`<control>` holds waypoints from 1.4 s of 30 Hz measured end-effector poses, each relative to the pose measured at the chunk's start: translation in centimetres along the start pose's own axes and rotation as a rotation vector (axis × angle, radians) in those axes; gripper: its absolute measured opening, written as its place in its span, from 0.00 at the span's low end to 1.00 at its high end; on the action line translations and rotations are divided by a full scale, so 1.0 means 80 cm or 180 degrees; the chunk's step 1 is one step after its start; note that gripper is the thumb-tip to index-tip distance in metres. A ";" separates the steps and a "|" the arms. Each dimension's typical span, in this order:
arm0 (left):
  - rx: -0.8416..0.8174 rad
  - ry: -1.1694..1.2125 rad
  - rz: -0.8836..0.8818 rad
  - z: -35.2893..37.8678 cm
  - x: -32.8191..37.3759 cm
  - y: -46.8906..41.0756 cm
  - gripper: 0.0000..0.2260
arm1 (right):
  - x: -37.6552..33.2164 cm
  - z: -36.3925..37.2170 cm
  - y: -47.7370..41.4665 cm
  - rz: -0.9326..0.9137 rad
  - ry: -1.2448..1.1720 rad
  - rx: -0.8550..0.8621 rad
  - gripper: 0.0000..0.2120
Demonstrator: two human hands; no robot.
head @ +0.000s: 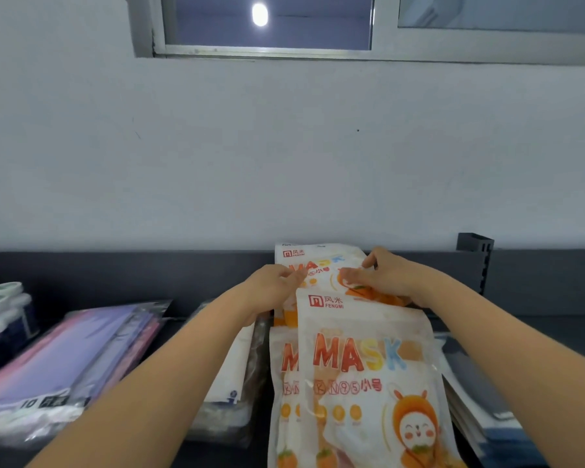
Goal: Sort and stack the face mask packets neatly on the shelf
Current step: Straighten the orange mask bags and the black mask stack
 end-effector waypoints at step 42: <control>-0.0261 0.0184 0.0581 -0.003 -0.017 0.133 0.34 | 0.066 0.019 0.163 -0.0555 -0.3360 0.0868 0.12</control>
Point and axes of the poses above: each hand's wrist, its own y-axis away from the middle knuckle, its own z-axis out of the palm, x = y × z, the point moved 2 cm from there along -y, towards the middle knuckle, and after that the axes turned 4 degrees about y, right-handed, at the moved point
